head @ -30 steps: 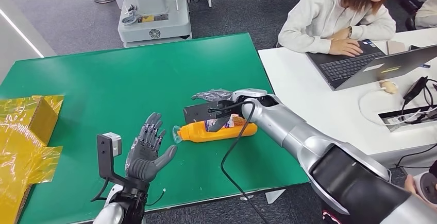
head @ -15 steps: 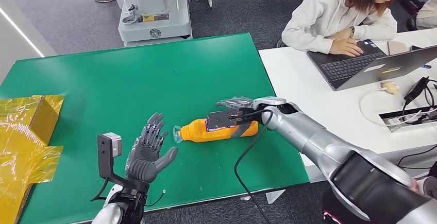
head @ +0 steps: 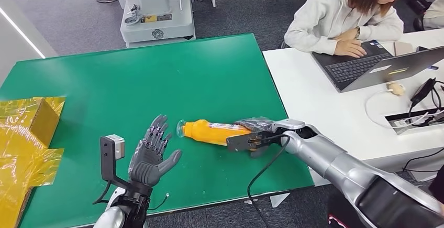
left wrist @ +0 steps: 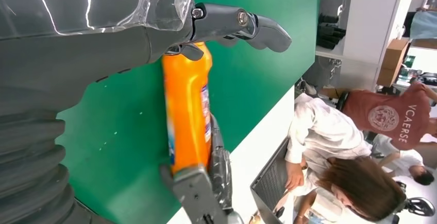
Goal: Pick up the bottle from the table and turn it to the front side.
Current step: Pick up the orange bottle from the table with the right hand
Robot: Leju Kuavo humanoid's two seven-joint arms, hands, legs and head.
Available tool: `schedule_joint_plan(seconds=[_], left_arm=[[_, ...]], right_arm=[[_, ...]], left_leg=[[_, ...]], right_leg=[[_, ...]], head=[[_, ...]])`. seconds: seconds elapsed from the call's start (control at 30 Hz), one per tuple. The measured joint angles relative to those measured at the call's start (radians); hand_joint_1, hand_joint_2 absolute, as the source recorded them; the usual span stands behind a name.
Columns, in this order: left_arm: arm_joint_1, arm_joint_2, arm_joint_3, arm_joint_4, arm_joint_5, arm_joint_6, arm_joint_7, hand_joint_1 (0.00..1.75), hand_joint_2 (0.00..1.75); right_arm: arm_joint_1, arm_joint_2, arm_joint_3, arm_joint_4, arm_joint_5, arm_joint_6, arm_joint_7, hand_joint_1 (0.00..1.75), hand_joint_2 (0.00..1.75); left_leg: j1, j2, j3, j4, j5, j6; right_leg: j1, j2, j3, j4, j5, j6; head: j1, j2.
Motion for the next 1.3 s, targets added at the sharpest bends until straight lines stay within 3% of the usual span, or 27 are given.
schedule_joint_plan(seconds=[0.37,0.67,0.87,1.03,1.2,1.3], left_arm=[[0.023,0.000,0.027,0.000,-0.015,0.014,-0.002,0.00,1.75],[0.052,-0.005,0.032,-0.010,-0.020,0.012,-0.003,0.00,1.75],[0.087,-0.014,0.032,-0.030,-0.042,0.013,-0.014,0.00,1.75],[0.094,-0.016,0.031,-0.034,-0.053,0.023,-0.018,0.00,1.75],[0.117,-0.015,0.024,-0.054,-0.105,0.088,-0.048,0.00,1.75],[0.126,-0.014,0.011,-0.068,-0.125,0.127,-0.056,0.00,1.75]], right_arm=[[0.015,0.032,0.002,0.068,0.161,-0.142,-0.009,1.75,1.75],[0.020,0.063,-0.006,0.111,0.156,-0.202,-0.037,1.75,1.75],[0.119,0.062,-0.109,0.061,-0.061,-0.207,-0.114,1.75,1.75],[0.176,0.060,-0.170,0.019,-0.148,-0.182,-0.140,1.75,1.75],[0.297,0.065,-0.263,-0.039,-0.549,-0.106,-0.266,1.75,1.75],[0.372,0.084,-0.291,-0.098,-0.689,-0.128,-0.305,1.75,1.75]], left_leg=[[0.000,0.002,0.003,0.000,0.000,0.000],[0.000,0.003,0.006,0.000,0.000,0.001],[0.000,0.003,0.005,0.000,0.000,0.001],[0.000,0.003,0.005,0.000,0.000,0.001],[0.000,-0.001,0.001,0.000,0.000,0.001],[0.000,-0.001,0.000,0.000,0.000,0.001]], right_leg=[[0.000,0.002,0.004,0.000,0.001,0.000],[0.000,0.002,0.005,0.000,0.002,0.001],[0.001,0.002,0.005,-0.001,0.001,0.001],[0.000,0.002,0.004,-0.001,0.001,0.001],[0.001,-0.001,0.002,0.000,0.001,0.001],[0.001,-0.001,0.001,0.000,0.000,0.001]], head=[[0.000,0.000],[0.000,0.000],[0.000,0.000],[0.000,0.000],[0.000,0.000],[0.000,0.000]])
